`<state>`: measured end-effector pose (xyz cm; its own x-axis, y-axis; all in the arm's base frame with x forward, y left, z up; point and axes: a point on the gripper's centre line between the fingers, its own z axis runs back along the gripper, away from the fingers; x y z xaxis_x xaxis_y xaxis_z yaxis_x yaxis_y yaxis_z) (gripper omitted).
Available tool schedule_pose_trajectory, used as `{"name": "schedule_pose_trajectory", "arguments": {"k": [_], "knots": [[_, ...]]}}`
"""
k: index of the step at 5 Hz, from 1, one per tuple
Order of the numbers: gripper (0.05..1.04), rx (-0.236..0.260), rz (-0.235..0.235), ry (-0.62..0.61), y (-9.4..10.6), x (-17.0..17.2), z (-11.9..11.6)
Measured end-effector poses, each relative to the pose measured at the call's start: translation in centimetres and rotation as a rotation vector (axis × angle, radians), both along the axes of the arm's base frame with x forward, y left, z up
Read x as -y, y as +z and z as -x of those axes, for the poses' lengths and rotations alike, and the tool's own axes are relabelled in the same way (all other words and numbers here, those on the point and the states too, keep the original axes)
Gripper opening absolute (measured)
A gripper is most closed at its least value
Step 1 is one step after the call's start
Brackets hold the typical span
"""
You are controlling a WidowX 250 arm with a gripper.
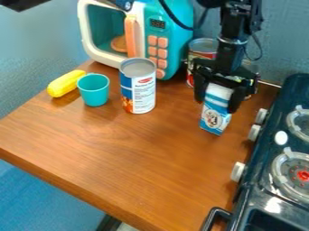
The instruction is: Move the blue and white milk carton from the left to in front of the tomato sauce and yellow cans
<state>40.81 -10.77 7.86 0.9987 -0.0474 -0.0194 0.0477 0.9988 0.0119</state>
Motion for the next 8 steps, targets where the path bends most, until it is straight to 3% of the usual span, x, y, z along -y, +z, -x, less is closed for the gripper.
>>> {"name": "schedule_pose_trajectory", "arguments": {"k": [2,3,4,5,6,7,8], "knots": [[1.005,0.009,0.076,0.119,1.0,-2.0,-0.6],[1.004,0.041,0.078,0.097,1.9,-2.3,-0.4],[1.004,0.100,0.107,0.074,4.2,-2.4,1.1],[1.004,0.108,0.133,0.065,5.7,-3.2,3.0],[1.004,0.102,0.127,0.052,7.2,-5.3,6.0],[1.004,0.068,0.023,0.064,7.3,-9.3,9.0],[1.004,0.069,-0.049,0.059,6.5,-14.0,9.5]]}}
